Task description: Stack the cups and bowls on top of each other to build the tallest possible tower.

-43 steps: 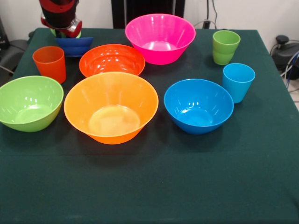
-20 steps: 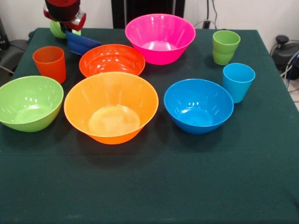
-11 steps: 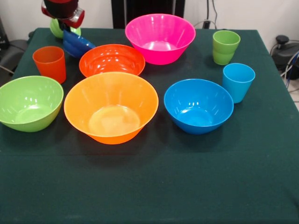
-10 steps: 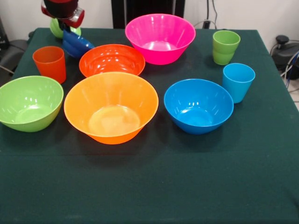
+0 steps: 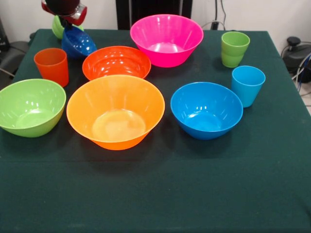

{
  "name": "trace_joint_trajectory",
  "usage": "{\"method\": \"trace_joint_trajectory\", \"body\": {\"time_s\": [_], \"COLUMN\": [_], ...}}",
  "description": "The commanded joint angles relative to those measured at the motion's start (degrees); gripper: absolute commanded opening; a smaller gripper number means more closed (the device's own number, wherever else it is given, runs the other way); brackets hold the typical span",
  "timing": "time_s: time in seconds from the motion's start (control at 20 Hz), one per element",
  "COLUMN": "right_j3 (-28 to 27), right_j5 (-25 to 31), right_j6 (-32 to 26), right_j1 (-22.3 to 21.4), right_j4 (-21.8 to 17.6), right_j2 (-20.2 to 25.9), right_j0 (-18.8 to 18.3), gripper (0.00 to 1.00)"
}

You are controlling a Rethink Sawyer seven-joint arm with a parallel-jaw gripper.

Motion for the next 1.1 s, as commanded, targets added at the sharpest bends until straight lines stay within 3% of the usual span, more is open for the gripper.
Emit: {"method": "trace_joint_trajectory", "body": {"time_s": [0.05, 0.15, 0.4, 0.7, 1.1], "right_j3": [0.87, 0.52, 0.74, 1.54, 4.76], "right_j5": [2.41, 2.56, 2.8, 3.52, 2.55], "right_j6": [-0.03, 0.54, 4.91, 8.45, 7.18], "right_j1": [0.74, 0.46, -0.32, -0.24, -1.93], "right_j4": [0.83, 0.42, -1.53, 0.1, 2.29], "right_j2": [5.72, 5.18, 1.46, -1.93, -3.67], "right_j0": [2.24, 3.15, 9.53, 14.41, 15.5], "gripper": [0.0, 0.0, 0.0, 0.0, 0.0]}}
